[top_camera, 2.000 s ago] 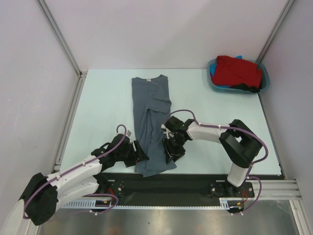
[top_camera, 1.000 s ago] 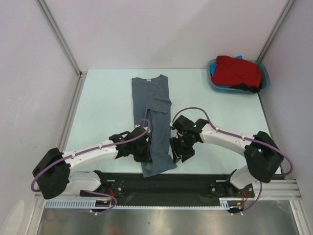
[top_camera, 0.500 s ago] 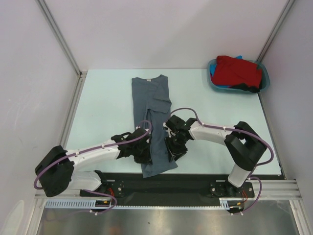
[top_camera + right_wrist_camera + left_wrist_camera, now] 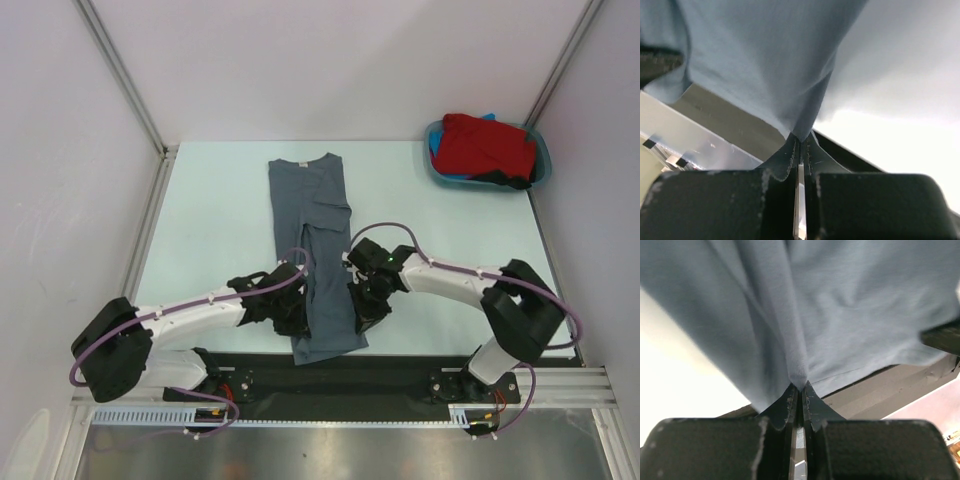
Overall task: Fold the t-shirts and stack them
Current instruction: Fold the tshirt
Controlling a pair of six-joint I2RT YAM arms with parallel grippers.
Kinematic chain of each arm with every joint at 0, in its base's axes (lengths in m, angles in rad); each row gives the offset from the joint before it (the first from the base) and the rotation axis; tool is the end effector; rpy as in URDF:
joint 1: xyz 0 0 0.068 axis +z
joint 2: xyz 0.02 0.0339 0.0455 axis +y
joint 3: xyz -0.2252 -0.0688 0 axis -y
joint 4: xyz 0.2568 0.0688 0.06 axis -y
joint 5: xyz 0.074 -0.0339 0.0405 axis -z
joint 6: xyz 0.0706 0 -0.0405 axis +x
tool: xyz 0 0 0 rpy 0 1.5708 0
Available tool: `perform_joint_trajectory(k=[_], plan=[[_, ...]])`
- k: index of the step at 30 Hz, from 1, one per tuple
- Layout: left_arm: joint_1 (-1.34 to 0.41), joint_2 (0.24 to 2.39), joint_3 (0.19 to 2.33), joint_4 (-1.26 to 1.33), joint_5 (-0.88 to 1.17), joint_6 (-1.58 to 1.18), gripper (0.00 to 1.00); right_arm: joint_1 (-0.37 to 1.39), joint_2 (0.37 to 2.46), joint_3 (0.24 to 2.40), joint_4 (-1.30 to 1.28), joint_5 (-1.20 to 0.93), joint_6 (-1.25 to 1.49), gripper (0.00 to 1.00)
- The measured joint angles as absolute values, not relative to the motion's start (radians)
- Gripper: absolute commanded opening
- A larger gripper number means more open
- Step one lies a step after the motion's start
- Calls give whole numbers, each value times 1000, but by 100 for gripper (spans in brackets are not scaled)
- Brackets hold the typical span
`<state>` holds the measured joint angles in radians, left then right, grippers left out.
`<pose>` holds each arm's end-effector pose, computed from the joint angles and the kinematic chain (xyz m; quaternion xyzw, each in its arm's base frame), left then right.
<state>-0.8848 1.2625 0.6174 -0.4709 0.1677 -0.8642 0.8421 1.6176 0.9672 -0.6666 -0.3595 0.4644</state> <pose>0.1531 -0.2056 0.0926 0.0289 0.9706 -0.2247 0.0815 0.1855 0.2451 0.0951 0.2054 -0.9544 -0.2165 0.0089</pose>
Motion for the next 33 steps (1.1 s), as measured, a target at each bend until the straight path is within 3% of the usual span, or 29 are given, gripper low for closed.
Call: perform_joint_trajectory(k=[11, 13, 14, 20, 28, 29, 30, 33], plan=[[-889, 1312, 617, -450, 202, -863, 7, 813, 1494, 848, -748, -347, 505, 2], [-892, 1330, 617, -449, 210, -862, 7, 814, 1500, 823, -761, -337, 514, 17], [-894, 1336, 617, -449, 213, -861, 7, 814, 1504, 816, -767, -330, 524, 37], [-899, 1360, 629, -451, 217, -851, 7, 814, 1514, 826, -873, -186, 552, 54], [-899, 1382, 656, -451, 229, -828, 7, 811, 1402, 1045, -942, -31, 545, 56], [-899, 1384, 659, -450, 233, -827, 11, 807, 1397, 1067, -936, -33, 540, 55], [-900, 1385, 666, -451, 237, -820, 27, 806, 1399, 1084, -929, -36, 533, 55], [-901, 1385, 721, -464, 225, -790, 38, 794, 1444, 1130, -923, -39, 510, 54]])
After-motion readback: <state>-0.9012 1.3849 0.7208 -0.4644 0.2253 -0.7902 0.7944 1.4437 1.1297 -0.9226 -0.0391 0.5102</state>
